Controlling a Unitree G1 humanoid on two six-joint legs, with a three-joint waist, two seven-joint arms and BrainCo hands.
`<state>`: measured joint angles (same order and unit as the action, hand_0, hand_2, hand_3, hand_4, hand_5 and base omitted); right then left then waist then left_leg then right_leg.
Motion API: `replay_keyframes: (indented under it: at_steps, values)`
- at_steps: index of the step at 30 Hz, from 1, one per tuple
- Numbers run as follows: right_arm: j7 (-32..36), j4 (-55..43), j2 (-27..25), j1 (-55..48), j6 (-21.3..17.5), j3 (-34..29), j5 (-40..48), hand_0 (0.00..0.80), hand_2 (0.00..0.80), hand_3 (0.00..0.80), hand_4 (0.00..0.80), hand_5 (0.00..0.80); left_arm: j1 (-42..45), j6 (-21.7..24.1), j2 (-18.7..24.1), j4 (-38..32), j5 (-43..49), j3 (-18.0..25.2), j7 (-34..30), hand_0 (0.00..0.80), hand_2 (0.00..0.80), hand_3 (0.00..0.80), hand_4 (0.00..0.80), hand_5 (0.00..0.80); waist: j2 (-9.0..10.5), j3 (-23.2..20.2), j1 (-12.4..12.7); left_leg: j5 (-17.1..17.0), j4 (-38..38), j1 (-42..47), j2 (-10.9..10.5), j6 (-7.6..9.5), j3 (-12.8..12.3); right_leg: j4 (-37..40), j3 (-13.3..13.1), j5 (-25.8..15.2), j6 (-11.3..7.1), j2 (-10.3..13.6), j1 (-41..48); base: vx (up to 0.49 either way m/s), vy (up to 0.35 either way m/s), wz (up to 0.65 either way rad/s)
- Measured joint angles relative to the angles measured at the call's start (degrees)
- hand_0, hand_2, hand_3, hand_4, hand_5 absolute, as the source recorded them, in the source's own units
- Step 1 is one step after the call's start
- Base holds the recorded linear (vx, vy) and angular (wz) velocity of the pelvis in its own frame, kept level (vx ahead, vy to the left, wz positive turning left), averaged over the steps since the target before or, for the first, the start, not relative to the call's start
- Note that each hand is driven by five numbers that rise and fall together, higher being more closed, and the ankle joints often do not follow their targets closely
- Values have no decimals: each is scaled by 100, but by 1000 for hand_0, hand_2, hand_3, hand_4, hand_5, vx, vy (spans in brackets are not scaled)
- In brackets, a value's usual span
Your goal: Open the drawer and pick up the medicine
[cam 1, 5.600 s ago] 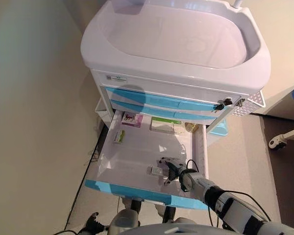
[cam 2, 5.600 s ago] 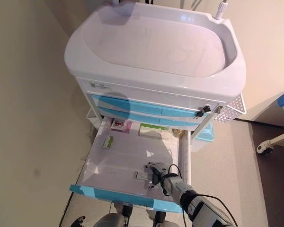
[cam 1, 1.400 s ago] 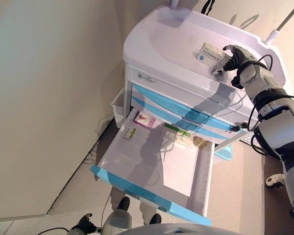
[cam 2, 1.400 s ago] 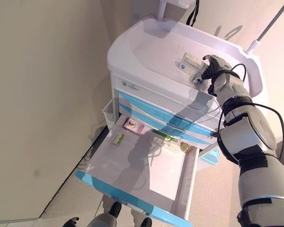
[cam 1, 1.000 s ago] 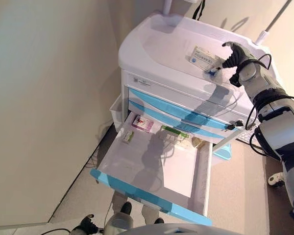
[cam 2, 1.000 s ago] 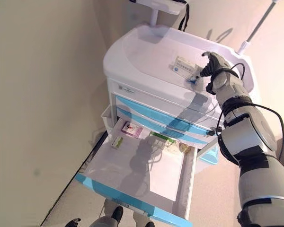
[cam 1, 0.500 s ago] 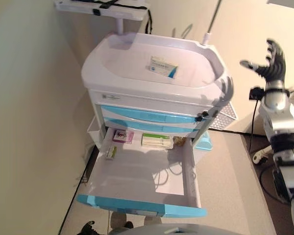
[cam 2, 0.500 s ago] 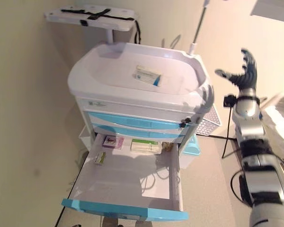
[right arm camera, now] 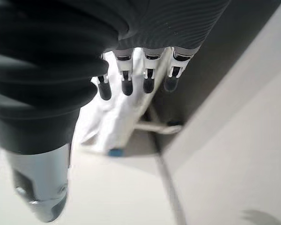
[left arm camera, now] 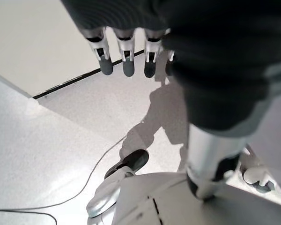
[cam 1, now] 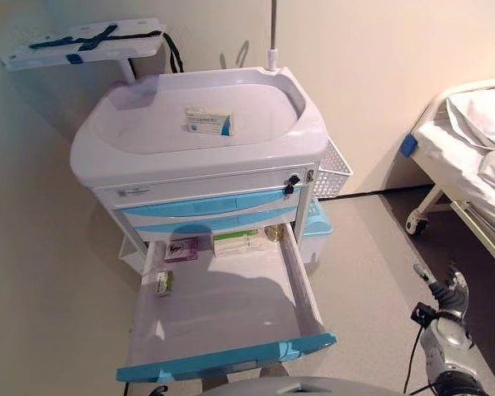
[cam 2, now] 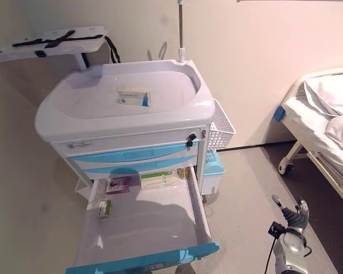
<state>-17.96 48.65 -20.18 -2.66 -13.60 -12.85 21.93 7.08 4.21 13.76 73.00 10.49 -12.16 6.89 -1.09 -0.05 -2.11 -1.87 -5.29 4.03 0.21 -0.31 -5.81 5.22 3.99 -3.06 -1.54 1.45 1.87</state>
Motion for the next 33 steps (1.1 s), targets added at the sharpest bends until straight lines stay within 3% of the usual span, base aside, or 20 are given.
replay_keyframes:
  at_steps: [6, 11, 18, 27, 33]
  values:
    - [544, 1868, 175, -155, 298, 668, -368, 0, 0, 0, 0, 0, -46, -1, -9, 72, 0, -7, 26, 0, 0, 0, 0, 0, -26, 31, -12, 26, 24, 25, 22, -24, -34, -9, -37, 5, 12, -23, -1, -4, -12, -4]
    - [821, 2455, 200, -290, 513, 842, -778, 0, 0, 0, 0, 0, -55, -1, -12, 122, 3, -7, 24, 0, 0, 0, 0, 0, -17, 65, -13, 33, 23, 32, 34, -29, -30, -7, -28, 13, 25, -36, 7, 13, -21, -1]
    - [1000, 2540, 268, -261, 561, 999, -1006, 0, 0, 0, 0, 0, -60, -2, 8, 129, 4, -8, 24, 0, 0, 0, 0, 0, 33, 106, -9, 35, 24, 41, 34, -30, -13, -5, -15, 17, 32, -37, 26, 0, 0, 0]
    - [1244, 2475, 405, -212, 628, 1905, -1899, 0, 0, 0, 0, 0, -89, -1, 65, 64, 8, -16, -23, 0, 0, 0, 0, 0, 99, 334, -6, 27, 27, 42, 16, -20, 143, -19, 129, 57, 84, -20, 103, -29, 2, 9]
    - [1273, 2331, 379, 100, 633, 2223, -2132, 0, 0, 0, 0, 0, -424, 15, 133, -164, 13, -290, -23, 0, 0, 0, 0, 0, -24, 907, 1, 14, 286, -330, -12, -7, 254, -396, 183, 141, 84, 28, -271, -131, 32, 8]
